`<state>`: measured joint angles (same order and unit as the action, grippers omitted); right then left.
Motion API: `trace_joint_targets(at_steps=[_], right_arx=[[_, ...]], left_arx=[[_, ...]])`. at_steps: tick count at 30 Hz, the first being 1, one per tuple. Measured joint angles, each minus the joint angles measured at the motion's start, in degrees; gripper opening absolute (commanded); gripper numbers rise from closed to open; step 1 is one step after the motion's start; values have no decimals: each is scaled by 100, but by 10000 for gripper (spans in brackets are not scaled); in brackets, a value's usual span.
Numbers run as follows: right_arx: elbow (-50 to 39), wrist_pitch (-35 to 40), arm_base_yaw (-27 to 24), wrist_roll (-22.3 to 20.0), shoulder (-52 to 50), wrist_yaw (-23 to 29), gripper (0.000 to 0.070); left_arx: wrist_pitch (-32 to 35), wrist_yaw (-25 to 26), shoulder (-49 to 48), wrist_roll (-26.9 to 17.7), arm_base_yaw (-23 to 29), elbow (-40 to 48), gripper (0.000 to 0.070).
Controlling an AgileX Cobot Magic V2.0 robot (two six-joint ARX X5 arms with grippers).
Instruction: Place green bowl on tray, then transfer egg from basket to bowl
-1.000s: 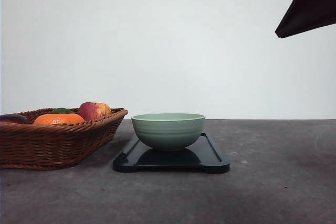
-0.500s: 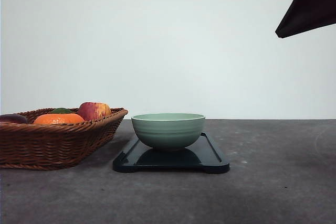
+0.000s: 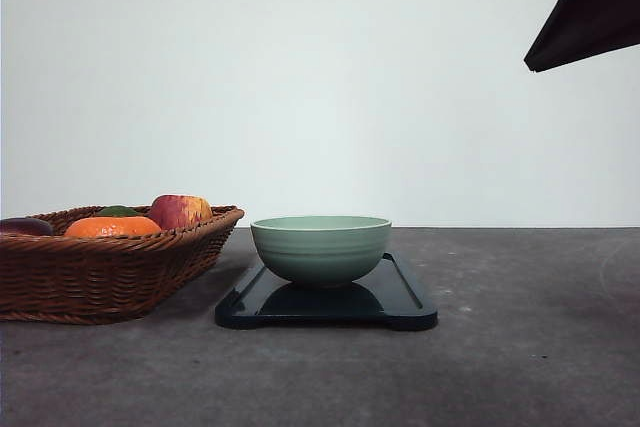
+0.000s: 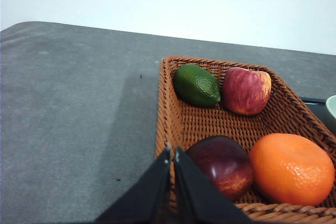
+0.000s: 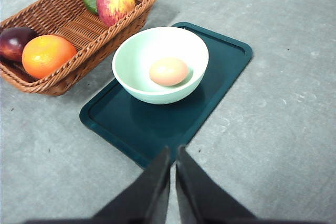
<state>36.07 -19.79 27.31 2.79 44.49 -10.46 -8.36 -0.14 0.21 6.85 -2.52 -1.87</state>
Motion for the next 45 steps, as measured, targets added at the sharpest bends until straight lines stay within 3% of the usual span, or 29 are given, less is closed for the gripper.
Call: trace_joint_targets(at_steps=[7,13,18,24,29,32,36,45], right_arx=[[0,21,0,-20,0,3,11],[-171,72,-127,-433,-157,312,11],[-923,349,-727,-585,-903,455,11],[-2296,1660,-1636,-601,-2279,485,11],[-3183,2124,-1970,-601,-3279,490,11],[-3485,2113,-2069,-601,-3783,493,11],[-3513,1571,-2134,-602,-4432,756,11],[-3512,1493,-2134,-597,-4424,894,11]], left_arx=[[0,0,0,0,0,0,0],[0,0,0,0,0,0,0],[0,0,0,0,0,0,0],[0,0,0,0,0,0,0],[0,0,0,0,0,0,0],[0,0,0,0,0,0,0],[0,0,2,0,0,0,0],[-2,0,2,0,0,0,0]])
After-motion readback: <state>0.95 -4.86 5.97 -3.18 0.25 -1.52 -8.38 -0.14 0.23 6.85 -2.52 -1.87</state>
